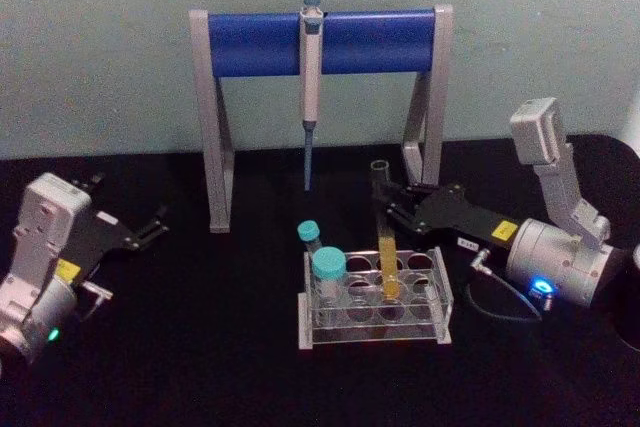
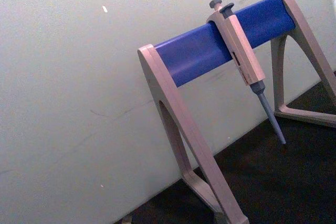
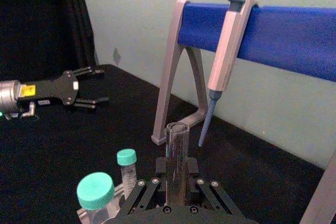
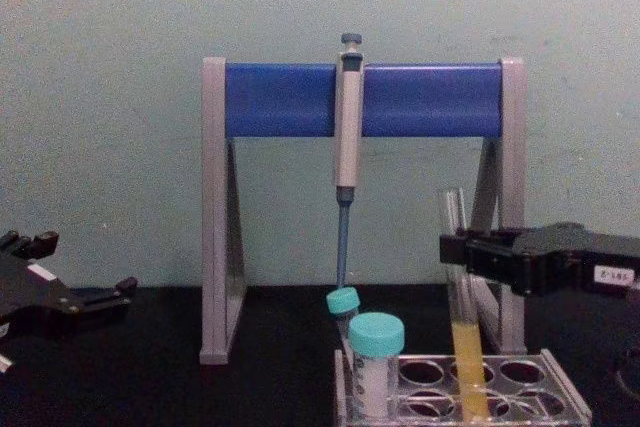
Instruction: Pick up the test tube from the test tube rack, shake it, then place it back into the test tube rack.
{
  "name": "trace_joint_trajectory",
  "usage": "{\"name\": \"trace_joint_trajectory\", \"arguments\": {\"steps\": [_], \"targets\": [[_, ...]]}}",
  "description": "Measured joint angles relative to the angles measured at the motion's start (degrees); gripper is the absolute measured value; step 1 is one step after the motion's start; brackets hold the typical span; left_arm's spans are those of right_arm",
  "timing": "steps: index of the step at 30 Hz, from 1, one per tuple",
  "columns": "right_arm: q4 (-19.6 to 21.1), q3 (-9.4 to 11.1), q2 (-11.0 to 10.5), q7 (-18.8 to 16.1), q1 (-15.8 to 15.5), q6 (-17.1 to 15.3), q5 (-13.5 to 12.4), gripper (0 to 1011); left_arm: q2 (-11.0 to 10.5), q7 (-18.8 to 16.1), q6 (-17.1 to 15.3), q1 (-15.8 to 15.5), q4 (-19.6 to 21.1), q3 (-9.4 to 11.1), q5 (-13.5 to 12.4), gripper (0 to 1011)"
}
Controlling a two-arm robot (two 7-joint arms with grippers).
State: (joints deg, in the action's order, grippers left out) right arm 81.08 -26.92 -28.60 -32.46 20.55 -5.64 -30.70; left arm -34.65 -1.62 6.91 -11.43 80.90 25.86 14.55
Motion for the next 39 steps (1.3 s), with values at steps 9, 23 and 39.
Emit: {"name": "trace_joint_trajectory", "arguments": {"steps": [9,23,39], "targets": [[2.47,1.54,-0.87,0.11,-1.44,1.31,-1.96,228,0.0,0.0,0.0,0.0,0.0,0.0,0.0,1001],[9.46,6.41,-2.8,2.34,-5.26,6.83,-3.93,228,0.0,0.0,0.0,0.0,0.0,0.0,0.0,1001],[10.82,10.31,-2.89,3.99,-8.27,10.11,-3.44,228,0.0,0.0,0.0,0.0,0.0,0.0,0.0,1001]]}}
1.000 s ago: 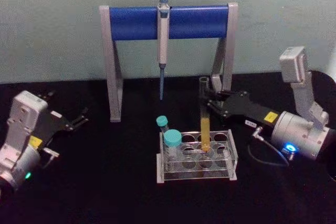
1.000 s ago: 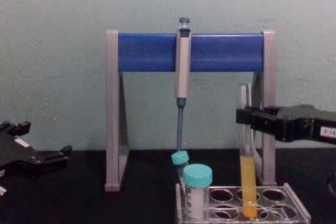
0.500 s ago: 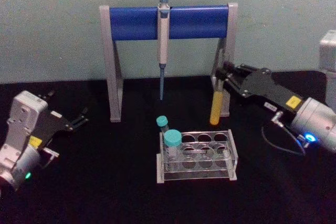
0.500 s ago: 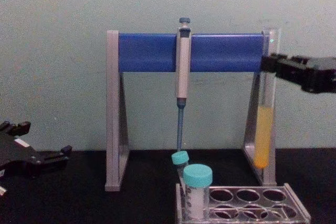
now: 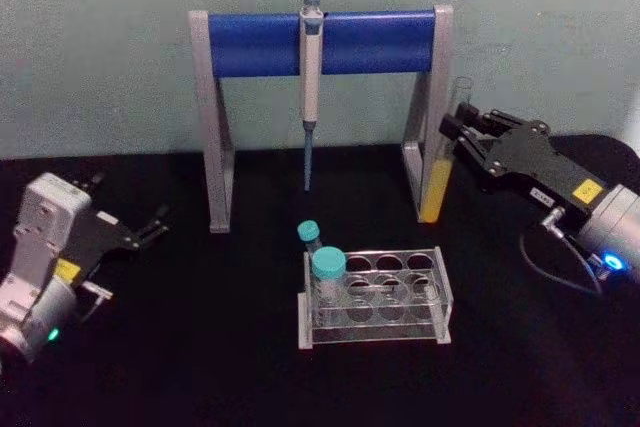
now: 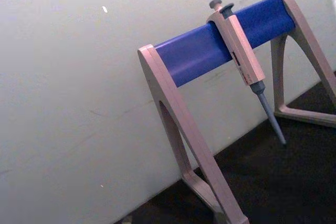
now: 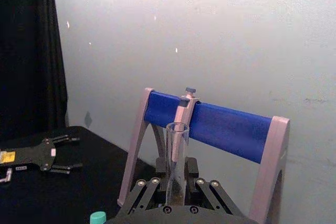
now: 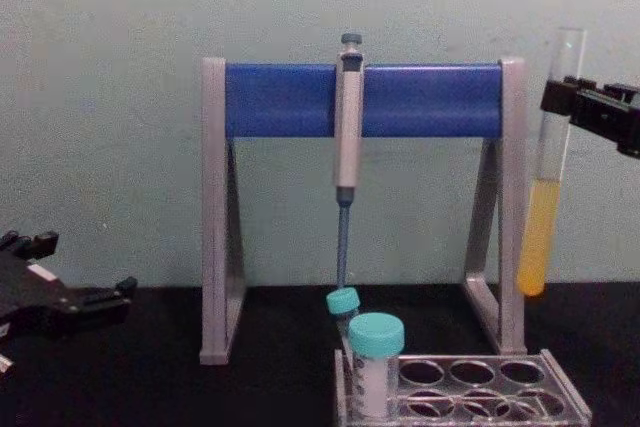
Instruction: Pick up the test tube from the test tube rack, shake it, then place it back into the test tube rack.
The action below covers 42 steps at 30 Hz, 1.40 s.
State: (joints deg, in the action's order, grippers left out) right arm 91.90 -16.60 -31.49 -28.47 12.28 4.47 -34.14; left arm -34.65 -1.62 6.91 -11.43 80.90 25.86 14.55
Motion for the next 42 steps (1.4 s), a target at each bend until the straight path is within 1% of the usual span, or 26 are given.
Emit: {"name": "trace_joint_trajectory", "arguments": {"steps": [7,13,19,23,26,27,29,30,32,33,35,36,38,39,41,42], "targets": [[-0.64,0.23,0.6,-0.76,0.09,0.4,0.33,228,0.0,0.0,0.0,0.0,0.0,0.0,0.0,1001],[-1.47,-0.69,1.31,-2.27,1.07,0.83,0.53,228,0.0,0.0,0.0,0.0,0.0,0.0,0.0,1001],[-2.46,-2.29,1.82,-5.47,2.24,1.83,0.12,228,0.0,0.0,0.0,0.0,0.0,0.0,0.0,1001],[-2.7,-3.15,1.36,-8.72,2.59,2.81,-1.22,228,0.0,0.0,0.0,0.0,0.0,0.0,0.0,1001],[-2.43,-3.33,0.6,-10.45,2.54,3.04,-2.32,228,0.0,0.0,0.0,0.0,0.0,0.0,0.0,1001],[-2.02,-3.34,-0.04,-11.5,2.23,3.05,-3.23,228,0.0,0.0,0.0,0.0,0.0,0.0,0.0,1001],[-1.51,-3.3,-0.73,-12.24,1.8,3.02,-4.12,228,0.0,0.0,0.0,0.0,0.0,0.0,0.0,1001],[-0.88,-3.07,-1.58,-12.77,1.14,2.94,-5.0,228,0.0,0.0,0.0,0.0,0.0,0.0,0.0,1001],[-0.02,-2.74,-2.51,-13.05,0.28,2.82,-5.79,228,0.0,0.0,0.0,0.0,0.0,0.0,0.0,1001],[0.99,-2.24,-3.6,-13.07,-0.79,2.72,-6.45,228,0.0,0.0,0.0,0.0,0.0,0.0,0.0,1001],[1.94,-1.66,-4.75,-13.01,-1.9,2.69,-6.91,228,0.0,0.0,0.0,0.0,0.0,0.0,0.0,1001],[2.81,-1.03,-5.78,-12.53,-3.03,2.71,-7.08,228,0.0,0.0,0.0,0.0,0.0,0.0,0.0,1001],[3.54,-0.27,-6.85,-11.61,-4.2,2.78,-7.04,228,0.0,0.0,0.0,0.0,0.0,0.0,0.0,1001],[4.12,0.51,-7.61,-10.43,-5.21,2.92,-6.87,228,0.0,0.0,0.0,0.0,0.0,0.0,0.0,1001],[4.52,1.2,-8.14,-9.23,-5.92,3.08,-6.29,228,0.0,0.0,0.0,0.0,0.0,0.0,0.0,1001],[4.81,1.84,-8.49,-7.79,-6.45,3.26,-5.29,228,0.0,0.0,0.0,0.0,0.0,0.0,0.0,1001]]}}
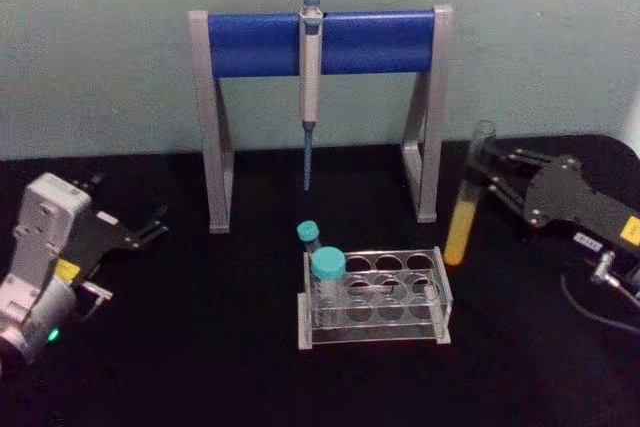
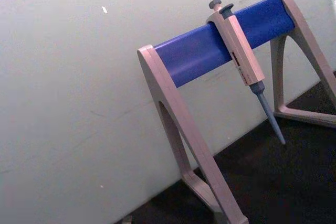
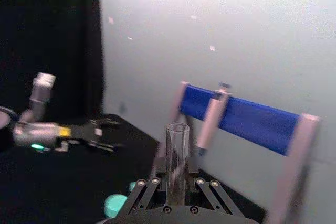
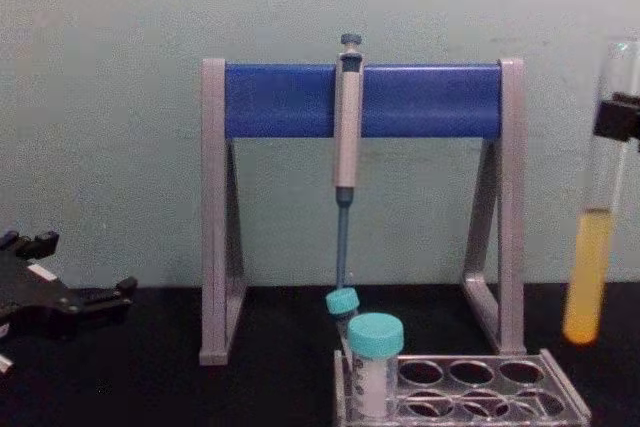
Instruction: Pick up the test tube from the test tube rack, shake it, then place it back into the test tube rack.
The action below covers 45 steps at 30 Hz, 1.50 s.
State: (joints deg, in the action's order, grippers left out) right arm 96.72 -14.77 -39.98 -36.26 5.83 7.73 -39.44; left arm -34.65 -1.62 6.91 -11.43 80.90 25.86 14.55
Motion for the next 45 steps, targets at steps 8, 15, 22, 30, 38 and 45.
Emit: {"name": "trace_joint_trajectory", "arguments": {"steps": [8,15,22,30,38,45], "targets": [[-0.61,1.29,0.99,6.05,0.85,-1.45,5.05,228,0.0,0.0,0.0,0.0,0.0,0.0,0.0,1001],[-3.53,0.16,4.4,7.18,4.73,-2.9,7.27,228,0.0,0.0,0.0,0.0,0.0,0.0,0.0,1001],[-6.66,-1.57,7.58,4.64,8.26,-3.39,6.18,228,0.0,0.0,0.0,0.0,0.0,0.0,0.0,1001],[-7.44,-3.35,8.52,0.04,9.41,-3.94,2.12,228,0.0,0.0,0.0,0.0,0.0,0.0,0.0,1001],[-5.26,-3.89,5.62,-3.84,7.66,-4.25,-1.62,228,0.0,0.0,0.0,0.0,0.0,0.0,0.0,1001],[-1.14,-2.7,0.45,-0.24,4.49,-5.95,-0.44,228,0.0,0.0,0.0,0.0,0.0,0.0,0.0,1001]]}}
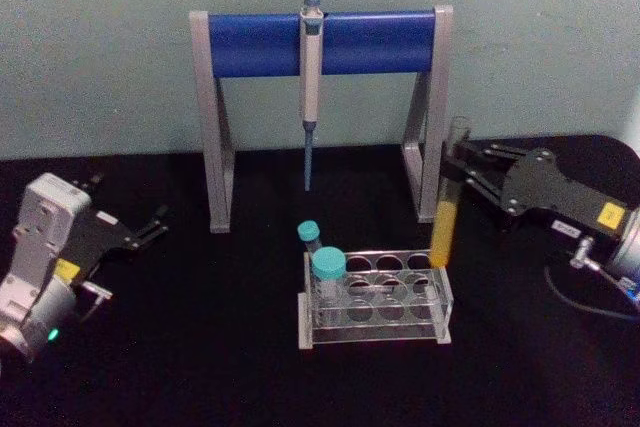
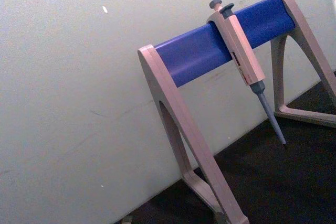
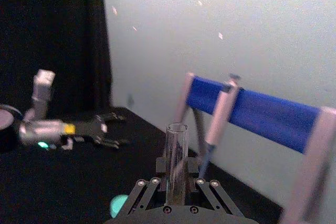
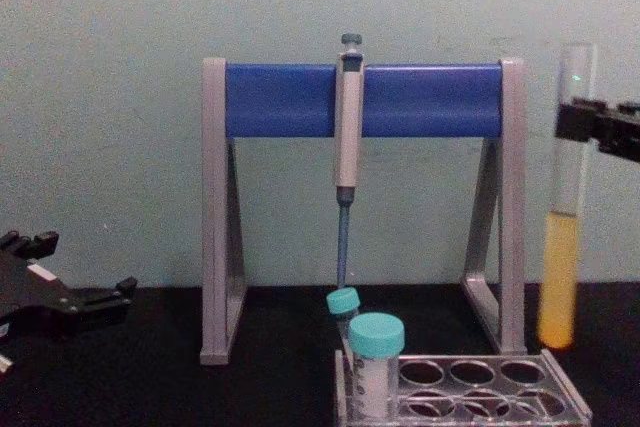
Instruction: Pick up the test tube from the test tube rack, shake it, then place it back into the test tube rack.
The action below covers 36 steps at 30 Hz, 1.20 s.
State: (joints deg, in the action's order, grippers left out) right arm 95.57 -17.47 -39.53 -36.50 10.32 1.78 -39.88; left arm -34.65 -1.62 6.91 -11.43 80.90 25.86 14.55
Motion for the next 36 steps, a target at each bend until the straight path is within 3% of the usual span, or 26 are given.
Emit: {"name": "trace_joint_trajectory", "arguments": {"steps": [5,9,13,22,26,29,36], "targets": [[1.34,1.32,-1.73,3.62,-1.34,-1.08,1.6,228,0.0,0.0,0.0,0.0,0.0,0.0,0.0,1001],[1.17,1.97,-1.4,6.03,-1.26,-1.26,3.2,228,0.0,0.0,0.0,0.0,0.0,0.0,0.0,1001],[-0.15,2.03,0.19,7.2,0.04,-0.98,4.47,228,0.0,0.0,0.0,0.0,0.0,0.0,0.0,1001],[-4.46,0.07,5.25,7.44,4.24,-0.44,6.41,228,0.0,0.0,0.0,0.0,0.0,0.0,0.0,1001],[-5.25,-0.92,6.69,6.1,5.29,-0.47,6.23,228,0.0,0.0,0.0,0.0,0.0,0.0,0.0,1001],[-5.54,-1.74,7.35,3.35,5.82,-0.37,4.47,228,0.0,0.0,0.0,0.0,0.0,0.0,0.0,1001],[-4.95,-2.77,6.39,-2.77,5.63,0.22,-0.14,228,0.0,0.0,0.0,0.0,0.0,0.0,0.0,1001]]}}
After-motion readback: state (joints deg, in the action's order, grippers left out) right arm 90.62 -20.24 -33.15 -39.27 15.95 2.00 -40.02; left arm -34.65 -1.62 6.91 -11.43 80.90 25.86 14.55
